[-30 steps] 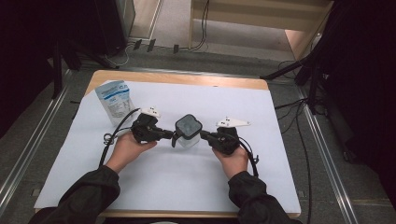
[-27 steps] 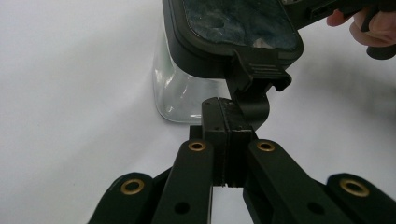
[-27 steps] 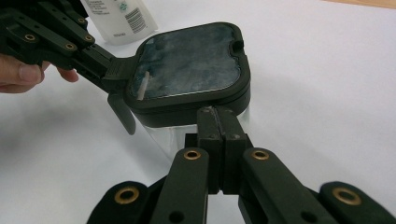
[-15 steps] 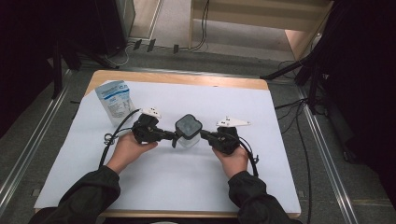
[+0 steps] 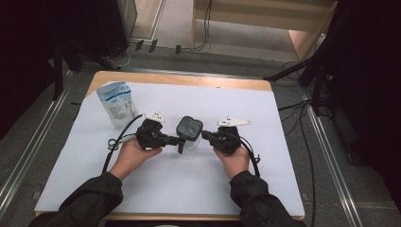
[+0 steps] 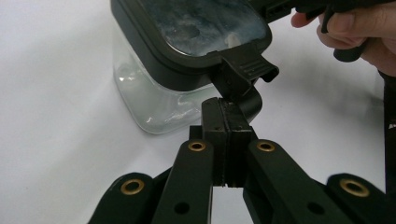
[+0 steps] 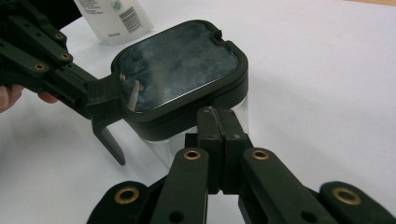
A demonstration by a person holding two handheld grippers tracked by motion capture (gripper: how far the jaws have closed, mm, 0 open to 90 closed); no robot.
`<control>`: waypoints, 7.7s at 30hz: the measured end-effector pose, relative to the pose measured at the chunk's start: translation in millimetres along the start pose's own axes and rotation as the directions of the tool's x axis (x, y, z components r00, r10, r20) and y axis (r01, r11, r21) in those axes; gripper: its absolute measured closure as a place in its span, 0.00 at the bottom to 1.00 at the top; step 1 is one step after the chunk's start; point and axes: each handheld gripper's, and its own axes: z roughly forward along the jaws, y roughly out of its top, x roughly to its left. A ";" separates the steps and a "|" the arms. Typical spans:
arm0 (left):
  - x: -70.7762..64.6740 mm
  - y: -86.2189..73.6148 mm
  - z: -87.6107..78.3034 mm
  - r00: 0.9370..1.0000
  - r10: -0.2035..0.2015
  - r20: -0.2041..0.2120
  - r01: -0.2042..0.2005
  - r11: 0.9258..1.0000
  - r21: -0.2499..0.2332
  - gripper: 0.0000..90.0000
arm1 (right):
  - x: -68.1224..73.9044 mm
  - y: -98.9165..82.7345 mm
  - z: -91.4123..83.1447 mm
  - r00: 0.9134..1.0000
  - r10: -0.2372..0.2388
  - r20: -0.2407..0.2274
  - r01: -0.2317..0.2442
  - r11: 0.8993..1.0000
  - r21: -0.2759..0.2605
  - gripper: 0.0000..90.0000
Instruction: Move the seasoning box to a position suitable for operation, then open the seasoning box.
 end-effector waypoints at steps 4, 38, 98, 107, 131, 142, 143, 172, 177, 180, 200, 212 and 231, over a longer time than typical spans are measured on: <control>-4.5 0.9 1.6 1.000 0.015 -0.012 -0.015 1.000 0.004 1.00 | -1.2 2.0 3.1 1.000 0.008 0.000 -0.008 1.000 0.003 1.00; 3.7 9.9 -25.3 0.999 0.027 -0.030 -0.027 1.000 -0.003 0.98 | 14.4 2.4 -8.2 1.000 -0.001 -0.027 0.001 1.000 -0.017 1.00; 25.8 3.1 -42.2 0.997 -0.007 -0.082 0.005 1.000 -0.025 0.44 | 44.1 -15.7 24.6 0.998 -0.005 -0.062 0.009 0.998 0.065 1.00; 26.0 3.7 -39.2 0.996 -0.002 -0.089 0.000 1.000 -0.027 0.44 | 29.3 -15.1 17.7 0.999 0.029 -0.028 -0.027 0.998 0.055 1.00; 24.0 15.1 -25.5 0.994 0.016 -0.111 -0.019 0.999 -0.031 0.73 | -6.2 -12.7 3.5 0.995 0.086 0.044 -0.089 0.994 0.057 1.00; 30.0 25.4 -6.0 0.995 0.025 -0.100 -0.028 0.999 -0.019 0.98 | -14.5 -8.0 -0.4 0.994 0.089 0.064 -0.092 0.994 0.055 1.00; 29.3 26.3 -3.3 0.994 0.026 -0.105 -0.028 0.999 -0.019 0.98 | -15.9 -7.1 -1.1 0.994 0.092 0.063 -0.095 0.994 0.049 1.00; 14.4 26.4 14.4 0.998 0.050 -0.046 -0.050 0.999 -0.010 0.96 | -22.6 0.1 -0.6 0.995 0.087 0.059 -0.088 0.996 0.027 1.00; 17.3 24.5 9.6 0.997 0.044 -0.059 -0.045 0.999 -0.013 0.86 | -23.5 1.2 -3.5 0.995 0.075 0.060 -0.077 0.996 0.037 1.00; 18.7 23.8 6.2 0.997 0.054 -0.046 -0.055 0.998 -0.022 0.77 | -26.0 2.1 -8.6 0.996 0.071 0.059 -0.073 0.997 0.037 1.00; 18.5 40.3 10.6 0.992 0.124 -0.015 -0.124 0.992 0.014 0.12 | -51.5 9.6 -18.6 0.995 0.066 0.068 -0.069 0.997 0.040 1.00; 31.3 38.1 24.6 0.985 0.173 0.022 -0.174 0.985 0.010 0.09 | -58.9 11.1 -5.3 0.995 0.087 0.057 -0.090 0.994 0.054 1.00; 35.9 41.2 47.0 0.979 0.202 0.034 -0.202 0.979 0.011 0.08 | -57.8 7.7 4.7 0.991 0.110 0.080 -0.115 0.991 0.064 1.00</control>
